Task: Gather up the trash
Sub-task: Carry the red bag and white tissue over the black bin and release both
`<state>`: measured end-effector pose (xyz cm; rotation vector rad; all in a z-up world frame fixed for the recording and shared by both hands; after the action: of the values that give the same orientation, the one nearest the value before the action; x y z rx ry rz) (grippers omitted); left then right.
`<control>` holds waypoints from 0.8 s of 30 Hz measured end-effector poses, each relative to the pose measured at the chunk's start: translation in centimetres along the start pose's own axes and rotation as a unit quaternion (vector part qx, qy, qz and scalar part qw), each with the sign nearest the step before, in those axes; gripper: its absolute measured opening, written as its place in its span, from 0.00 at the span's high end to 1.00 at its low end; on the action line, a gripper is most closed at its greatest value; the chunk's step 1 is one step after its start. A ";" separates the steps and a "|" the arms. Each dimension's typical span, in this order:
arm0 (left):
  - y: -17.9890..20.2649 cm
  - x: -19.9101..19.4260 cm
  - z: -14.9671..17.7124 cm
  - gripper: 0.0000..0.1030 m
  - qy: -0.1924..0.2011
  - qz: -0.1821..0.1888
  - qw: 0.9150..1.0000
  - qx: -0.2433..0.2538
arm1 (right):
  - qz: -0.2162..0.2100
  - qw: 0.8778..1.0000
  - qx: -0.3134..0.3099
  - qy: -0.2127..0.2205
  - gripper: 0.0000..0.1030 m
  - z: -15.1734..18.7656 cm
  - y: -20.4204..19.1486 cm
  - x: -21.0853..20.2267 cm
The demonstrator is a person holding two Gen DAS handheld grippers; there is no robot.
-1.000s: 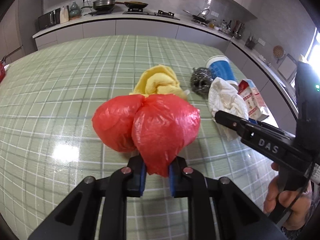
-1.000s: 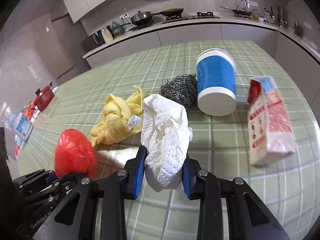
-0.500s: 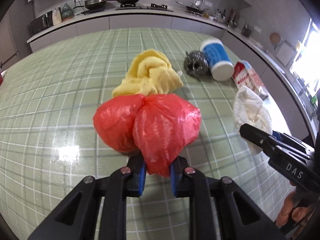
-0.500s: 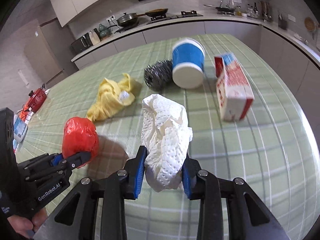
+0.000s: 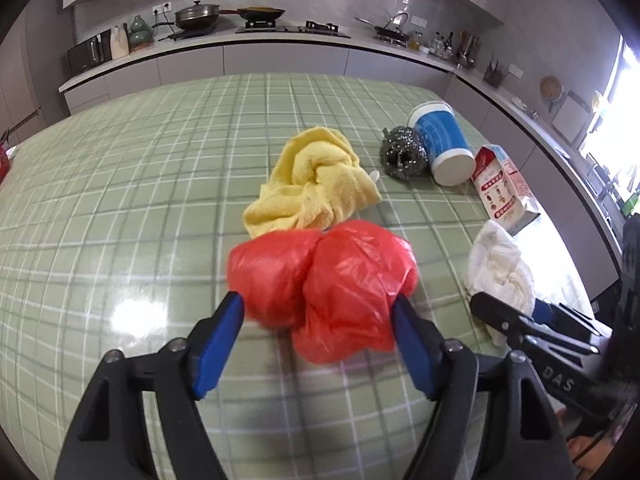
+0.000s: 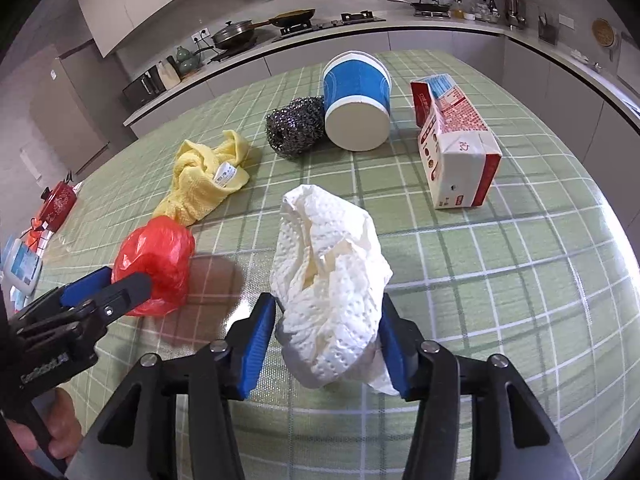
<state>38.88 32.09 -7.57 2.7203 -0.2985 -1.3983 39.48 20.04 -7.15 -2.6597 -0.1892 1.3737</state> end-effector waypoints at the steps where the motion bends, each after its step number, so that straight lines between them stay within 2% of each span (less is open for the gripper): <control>1: 0.1 0.4 -0.2 0.27 -0.003 0.002 1.000 0.002 | 0.002 1.000 0.001 0.001 0.47 -0.1 0.0 0.1; 4: 0.4 1.1 -0.3 0.28 -0.007 0.015 1.000 0.010 | 0.004 1.000 0.002 0.003 0.47 -0.2 -0.1 0.2; 6: 0.5 1.2 -0.2 0.49 0.001 0.027 1.000 0.013 | 0.006 1.000 0.006 0.006 0.48 -0.2 -0.1 0.3; 7: 0.4 1.3 -0.1 0.59 -0.002 0.033 0.999 0.012 | 0.006 1.000 0.009 0.008 0.54 -0.2 -0.1 0.3; 8: 0.4 1.3 -0.2 0.66 -0.002 0.039 0.999 0.010 | 0.003 1.000 0.010 0.009 0.59 -0.2 -0.1 0.3; 11: 0.6 0.9 -0.2 0.80 0.007 0.043 0.999 0.015 | 0.004 1.000 0.010 0.009 0.64 0.0 -0.2 0.2; 14: 0.7 0.2 -0.2 0.84 0.015 0.049 0.999 0.015 | 0.007 1.000 0.006 0.015 0.65 0.0 -0.5 -0.3; 19: 1.0 -1.8 -0.2 0.87 0.035 0.062 0.997 0.012 | 0.005 1.000 0.011 0.023 0.65 0.1 -0.1 -1.8; 24: 3.3 -3.4 -0.3 0.87 0.049 0.080 0.995 0.017 | 0.004 0.999 0.023 0.041 0.65 0.2 1.4 -4.7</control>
<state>36.68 29.55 -4.20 2.7106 -0.5240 -1.2270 36.72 17.83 -3.80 -2.6759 -0.1366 1.2530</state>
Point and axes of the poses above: each gripper's, at about its wrist camera, not at the fingertips, and x roughly the way its jaws point, y to its right, z to its underside, the point moved 1 cm from there along x, roughly the way its jaws point, and after that the axes turned 3 degrees about -x, right-handed, at the moved point
